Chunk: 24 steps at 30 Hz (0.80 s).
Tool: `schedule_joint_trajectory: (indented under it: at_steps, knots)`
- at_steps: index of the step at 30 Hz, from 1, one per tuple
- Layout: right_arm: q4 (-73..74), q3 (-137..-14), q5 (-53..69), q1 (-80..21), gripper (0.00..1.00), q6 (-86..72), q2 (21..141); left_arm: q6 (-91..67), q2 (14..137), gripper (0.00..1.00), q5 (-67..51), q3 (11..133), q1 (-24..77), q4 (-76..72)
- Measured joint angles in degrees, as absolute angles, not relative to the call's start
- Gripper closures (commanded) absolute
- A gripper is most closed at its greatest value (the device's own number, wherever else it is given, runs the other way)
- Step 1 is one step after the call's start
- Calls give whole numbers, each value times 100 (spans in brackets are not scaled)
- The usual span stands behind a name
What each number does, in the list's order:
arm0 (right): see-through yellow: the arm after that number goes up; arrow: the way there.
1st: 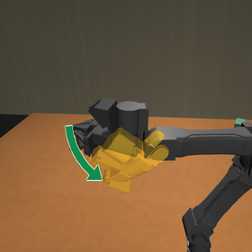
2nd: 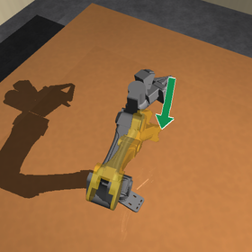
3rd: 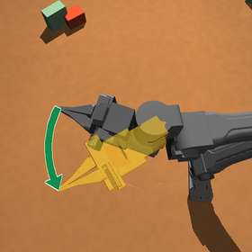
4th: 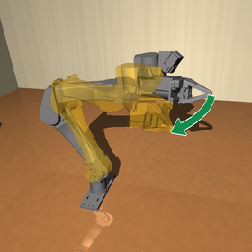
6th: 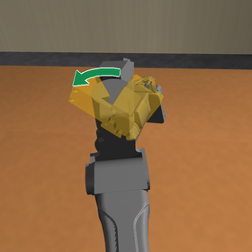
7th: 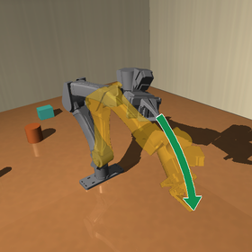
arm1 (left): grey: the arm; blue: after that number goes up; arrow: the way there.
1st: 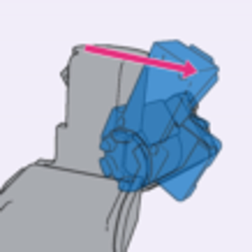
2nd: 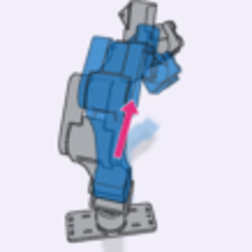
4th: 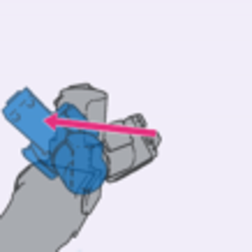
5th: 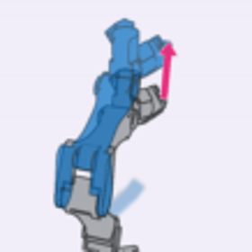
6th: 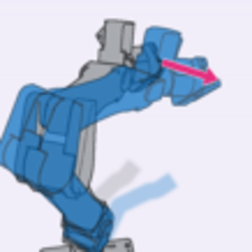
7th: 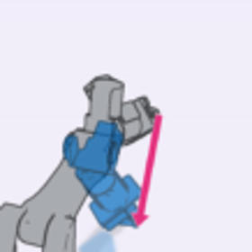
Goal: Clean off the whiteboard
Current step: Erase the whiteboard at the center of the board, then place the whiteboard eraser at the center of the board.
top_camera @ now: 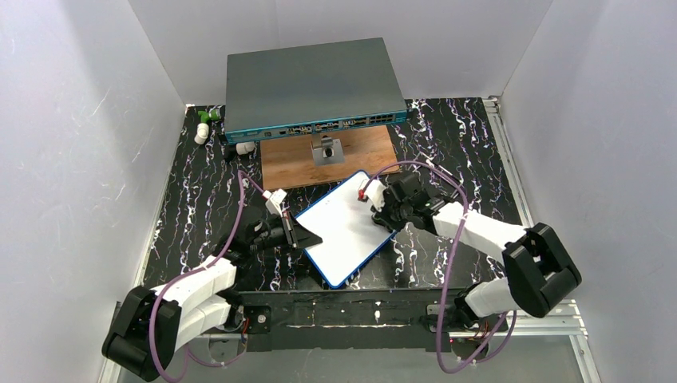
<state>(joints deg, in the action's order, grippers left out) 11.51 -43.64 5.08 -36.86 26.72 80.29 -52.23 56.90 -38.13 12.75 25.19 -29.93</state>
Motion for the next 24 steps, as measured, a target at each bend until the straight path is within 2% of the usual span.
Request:
schedule_joint_trajectory:
  at_steps: [8, 11, 14, 18, 21, 24]
  knots:
    - [1485, -4740, 1706, -5592, 99, 2379, 7703, -5288, 5741, 100, -3839, 1275, 2534, -3197]
    - [1874, -5310, 2176, -5806, 99, 2303, 7896, -5262, 5669, 100, -3852, 1286, 2536, -3186]
    - [2436, -5815, 2436, -5540, 99, 2493, 7911, -4993, 5277, 100, -3824, 1350, 2536, -2652]
    - [3374, -5916, 2899, -4418, 94, 3116, 7575, -4438, 4528, 100, -3734, 1612, 2536, -1686]
    - [3780, -5465, 2954, -3242, 91, 3531, 6936, -3940, 4128, 100, -3653, 1975, 2536, -985]
    - [3935, -4735, 2679, -2711, 91, 3765, 6287, -3441, 4010, 100, -3588, 2436, 2536, -261]
